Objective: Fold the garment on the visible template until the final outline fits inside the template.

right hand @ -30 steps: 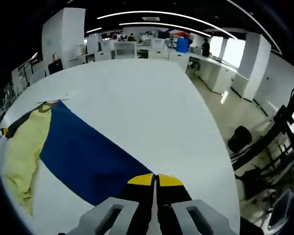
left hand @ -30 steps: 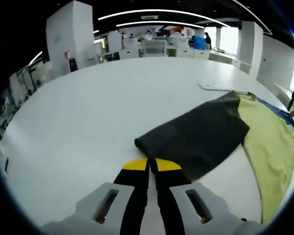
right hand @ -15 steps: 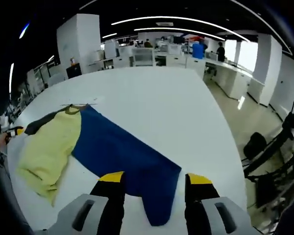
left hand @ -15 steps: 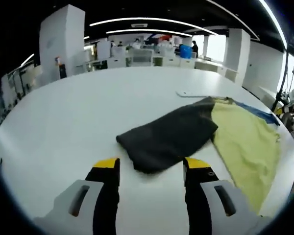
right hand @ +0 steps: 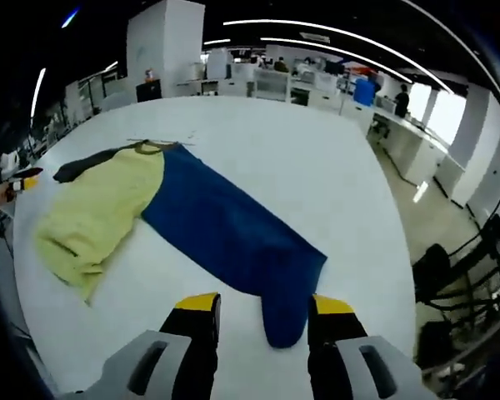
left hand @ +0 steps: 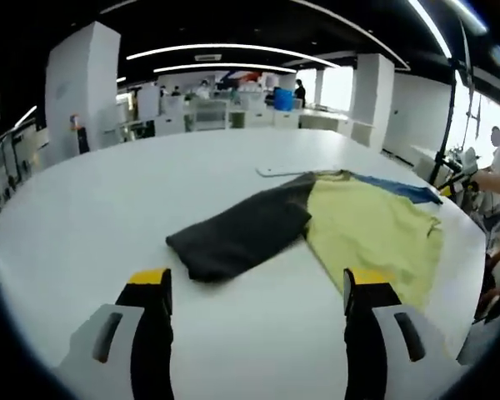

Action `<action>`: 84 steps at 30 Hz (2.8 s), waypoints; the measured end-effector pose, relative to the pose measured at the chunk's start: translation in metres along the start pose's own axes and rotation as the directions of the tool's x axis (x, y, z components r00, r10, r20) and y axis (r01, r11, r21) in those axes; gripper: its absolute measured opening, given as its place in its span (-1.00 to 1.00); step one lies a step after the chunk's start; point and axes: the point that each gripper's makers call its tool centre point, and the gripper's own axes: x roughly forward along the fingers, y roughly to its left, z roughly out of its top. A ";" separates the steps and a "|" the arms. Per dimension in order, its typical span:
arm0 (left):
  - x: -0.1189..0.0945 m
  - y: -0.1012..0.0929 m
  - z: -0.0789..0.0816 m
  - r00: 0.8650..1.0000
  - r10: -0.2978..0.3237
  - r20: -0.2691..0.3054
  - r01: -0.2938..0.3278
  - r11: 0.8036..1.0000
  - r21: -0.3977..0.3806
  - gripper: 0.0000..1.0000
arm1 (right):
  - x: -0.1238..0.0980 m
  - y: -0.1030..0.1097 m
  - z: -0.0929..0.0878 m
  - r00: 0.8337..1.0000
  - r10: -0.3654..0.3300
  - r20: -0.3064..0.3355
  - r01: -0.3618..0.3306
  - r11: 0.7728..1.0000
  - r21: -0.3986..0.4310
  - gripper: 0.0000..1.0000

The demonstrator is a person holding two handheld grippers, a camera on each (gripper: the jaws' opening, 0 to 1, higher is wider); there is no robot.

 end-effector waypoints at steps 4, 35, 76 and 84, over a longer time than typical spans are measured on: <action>-0.007 -0.016 -0.002 0.999 -0.042 -0.005 0.042 0.999 0.017 0.82 | 0.001 0.002 -0.006 1.000 -0.004 -0.010 0.003 1.000 -0.013 -0.30; -0.042 -0.093 0.002 0.980 -0.200 0.011 0.198 0.974 0.107 0.95 | 0.024 -0.005 -0.027 0.994 -0.081 -0.069 0.080 0.997 -0.024 -0.91; -0.046 -0.120 0.007 0.965 -0.261 0.007 0.256 0.951 0.175 0.91 | -0.026 -0.054 0.008 0.984 -0.153 0.094 0.115 0.939 0.325 -1.00; -0.046 -0.115 0.006 0.971 -0.237 0.005 0.233 0.958 0.169 0.97 | -0.020 -0.070 -0.007 0.981 -0.185 0.060 0.142 0.892 0.430 -1.00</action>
